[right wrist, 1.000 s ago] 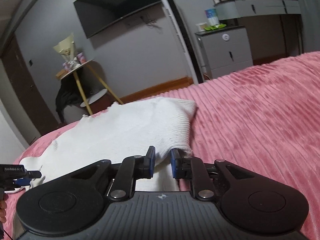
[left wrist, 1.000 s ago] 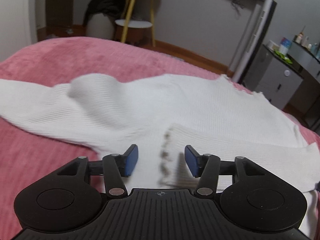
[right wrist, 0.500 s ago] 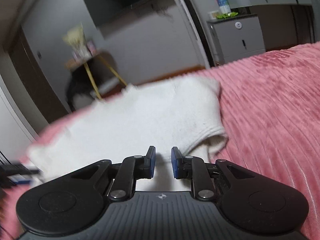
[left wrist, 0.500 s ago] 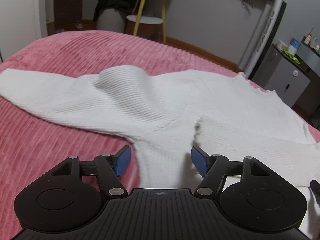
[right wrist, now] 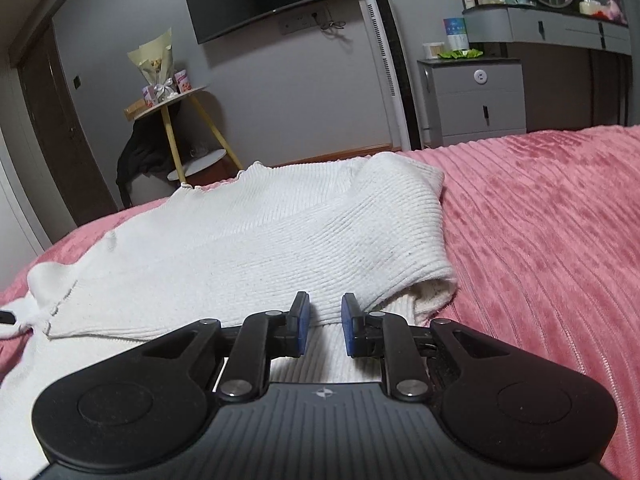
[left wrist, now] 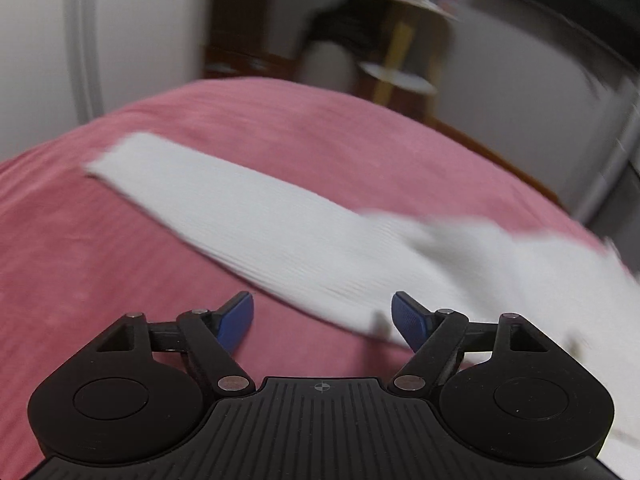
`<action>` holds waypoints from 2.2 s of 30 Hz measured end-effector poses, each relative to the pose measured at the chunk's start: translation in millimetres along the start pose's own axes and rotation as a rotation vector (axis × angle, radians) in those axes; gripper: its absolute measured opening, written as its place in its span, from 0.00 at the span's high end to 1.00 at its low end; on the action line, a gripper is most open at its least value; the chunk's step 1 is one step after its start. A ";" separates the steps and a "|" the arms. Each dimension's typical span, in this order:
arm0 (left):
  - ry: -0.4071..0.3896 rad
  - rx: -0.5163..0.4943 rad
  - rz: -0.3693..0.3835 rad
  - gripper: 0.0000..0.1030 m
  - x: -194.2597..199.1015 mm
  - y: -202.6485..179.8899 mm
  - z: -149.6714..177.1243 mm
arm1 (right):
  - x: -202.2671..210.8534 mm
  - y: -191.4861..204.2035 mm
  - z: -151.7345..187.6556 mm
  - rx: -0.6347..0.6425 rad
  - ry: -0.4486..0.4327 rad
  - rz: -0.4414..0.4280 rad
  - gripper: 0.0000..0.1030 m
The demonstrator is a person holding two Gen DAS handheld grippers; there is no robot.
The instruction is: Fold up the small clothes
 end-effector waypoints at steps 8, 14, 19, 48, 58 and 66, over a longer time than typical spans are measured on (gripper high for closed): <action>-0.049 0.319 -0.072 0.26 -34.6 108.2 -22.0 | -1.1 0.5 2.0 0.003 -0.010 0.004 0.84; -0.111 0.498 0.003 0.29 -53.0 138.1 -25.3 | -3.3 1.9 3.8 0.007 -0.018 0.010 0.83; -0.086 0.546 0.000 0.89 -58.8 153.2 -34.7 | -4.0 2.3 5.2 0.005 -0.020 0.008 0.83; 0.056 0.063 0.263 0.43 35.4 -81.5 40.6 | -3.1 -6.2 0.5 -0.051 -0.005 -0.055 0.74; 0.080 0.023 0.030 0.33 32.4 -52.3 52.2 | 1.9 26.3 -5.1 -0.026 0.049 -0.061 0.70; 0.064 0.013 -0.044 0.25 41.0 -38.1 54.4 | -28.7 102.1 3.3 0.025 0.174 -0.217 0.69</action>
Point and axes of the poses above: each gripper's, at about its wrist camera, not at the fingertips, and x roughly against the way its jaws point, y to its left, z to its underside, the point moved 1 cm from there along -x, roughly the way its jaws point, and after that the axes turned 9 degrees about -x, right-handed, at the moved point
